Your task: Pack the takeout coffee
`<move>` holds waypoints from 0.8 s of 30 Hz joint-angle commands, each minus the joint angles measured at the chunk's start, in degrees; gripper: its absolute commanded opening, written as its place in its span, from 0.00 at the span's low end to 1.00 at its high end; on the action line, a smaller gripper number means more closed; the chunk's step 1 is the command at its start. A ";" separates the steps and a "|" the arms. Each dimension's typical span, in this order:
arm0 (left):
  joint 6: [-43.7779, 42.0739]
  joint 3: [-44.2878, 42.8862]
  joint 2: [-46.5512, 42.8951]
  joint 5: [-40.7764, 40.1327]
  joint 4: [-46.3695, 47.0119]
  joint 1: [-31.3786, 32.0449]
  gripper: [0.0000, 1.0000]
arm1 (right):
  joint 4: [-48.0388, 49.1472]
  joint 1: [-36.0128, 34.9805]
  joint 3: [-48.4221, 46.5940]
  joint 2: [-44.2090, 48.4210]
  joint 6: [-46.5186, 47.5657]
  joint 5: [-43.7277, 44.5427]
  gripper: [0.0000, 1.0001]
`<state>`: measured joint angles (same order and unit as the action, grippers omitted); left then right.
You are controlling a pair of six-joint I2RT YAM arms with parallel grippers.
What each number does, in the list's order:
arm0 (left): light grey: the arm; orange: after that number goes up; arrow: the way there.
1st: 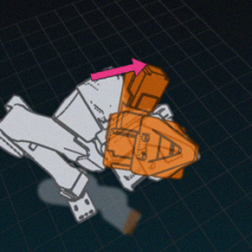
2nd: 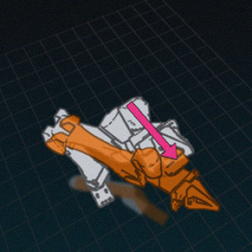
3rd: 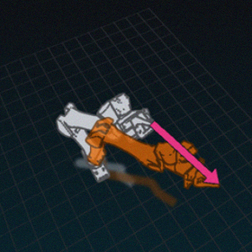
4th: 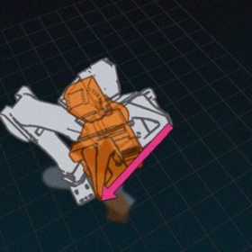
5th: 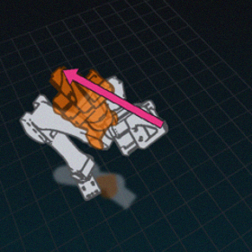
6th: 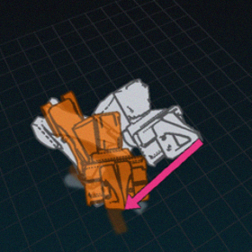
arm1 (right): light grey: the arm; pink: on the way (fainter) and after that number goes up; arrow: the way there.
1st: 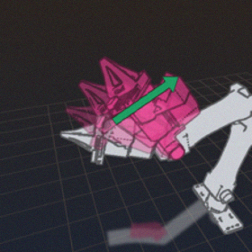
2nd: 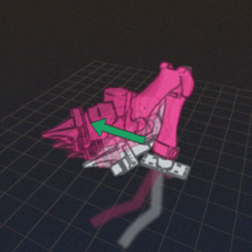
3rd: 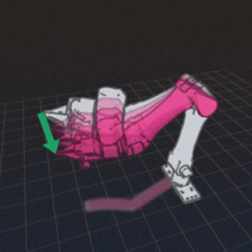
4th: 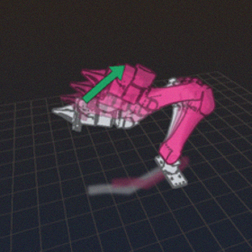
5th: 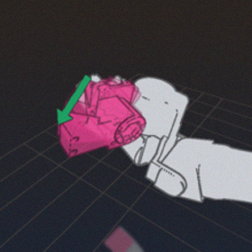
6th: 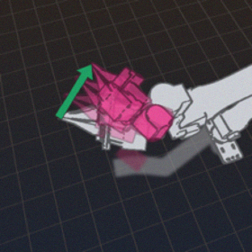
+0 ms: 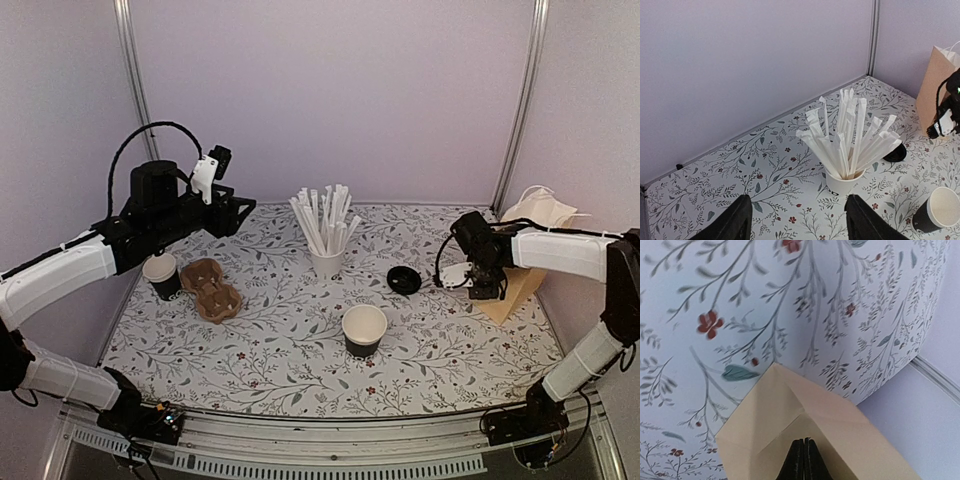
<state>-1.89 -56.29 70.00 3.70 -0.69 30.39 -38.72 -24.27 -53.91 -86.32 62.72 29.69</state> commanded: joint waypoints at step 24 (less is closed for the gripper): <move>1.05 0.67 -0.54 0.22 2.00 -0.57 0.67 | 0.09 -2.97 -15.41 -12.33 -9.96 -40.29 0.22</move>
<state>-1.56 -56.27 69.58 3.86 -0.67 30.33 -40.10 -27.46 -68.86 -96.16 54.57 -1.13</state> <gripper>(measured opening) 0.671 0.202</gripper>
